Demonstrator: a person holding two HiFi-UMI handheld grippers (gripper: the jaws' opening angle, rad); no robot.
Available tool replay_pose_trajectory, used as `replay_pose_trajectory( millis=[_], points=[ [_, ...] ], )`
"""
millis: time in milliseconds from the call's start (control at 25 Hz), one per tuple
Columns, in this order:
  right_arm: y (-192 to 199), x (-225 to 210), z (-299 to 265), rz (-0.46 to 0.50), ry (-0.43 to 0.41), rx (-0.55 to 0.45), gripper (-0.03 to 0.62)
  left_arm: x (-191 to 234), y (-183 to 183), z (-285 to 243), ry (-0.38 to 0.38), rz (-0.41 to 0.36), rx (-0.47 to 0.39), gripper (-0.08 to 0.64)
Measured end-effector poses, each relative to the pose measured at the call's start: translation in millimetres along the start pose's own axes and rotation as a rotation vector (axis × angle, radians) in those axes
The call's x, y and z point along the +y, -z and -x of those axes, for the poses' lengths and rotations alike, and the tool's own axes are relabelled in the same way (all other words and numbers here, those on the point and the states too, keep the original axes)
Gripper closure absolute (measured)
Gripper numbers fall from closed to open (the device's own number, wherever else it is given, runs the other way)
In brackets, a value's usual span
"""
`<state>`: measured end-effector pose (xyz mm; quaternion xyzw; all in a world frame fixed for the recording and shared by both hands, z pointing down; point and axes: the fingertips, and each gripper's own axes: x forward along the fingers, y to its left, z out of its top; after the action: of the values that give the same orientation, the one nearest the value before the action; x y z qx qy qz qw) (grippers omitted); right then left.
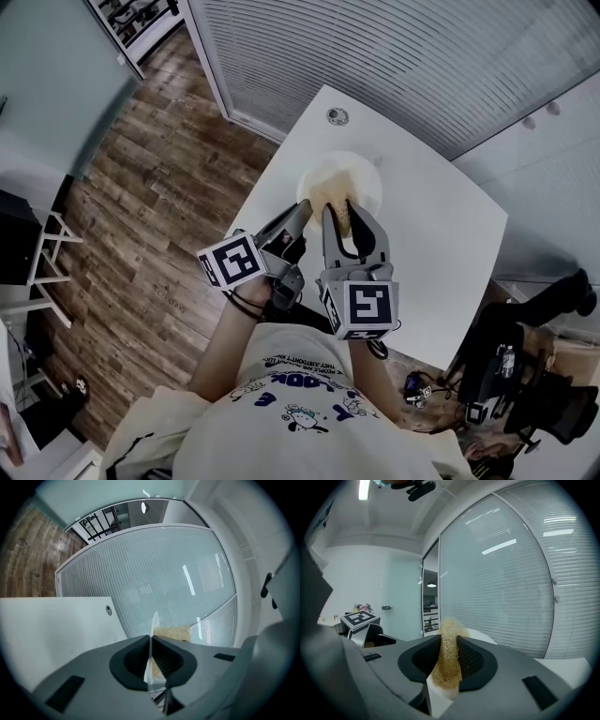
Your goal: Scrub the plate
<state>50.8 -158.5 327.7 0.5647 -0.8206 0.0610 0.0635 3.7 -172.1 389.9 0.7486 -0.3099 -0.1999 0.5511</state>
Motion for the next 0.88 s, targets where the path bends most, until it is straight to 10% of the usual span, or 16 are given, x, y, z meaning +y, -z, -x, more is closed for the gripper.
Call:
replay_pose_trajectory(
  millis=[880],
  points=[
    [3, 10, 7, 0.088, 0.015, 0.01, 0.492, 1, -13, 6, 0.01, -0.008, -0.016, 0.522]
  ],
)
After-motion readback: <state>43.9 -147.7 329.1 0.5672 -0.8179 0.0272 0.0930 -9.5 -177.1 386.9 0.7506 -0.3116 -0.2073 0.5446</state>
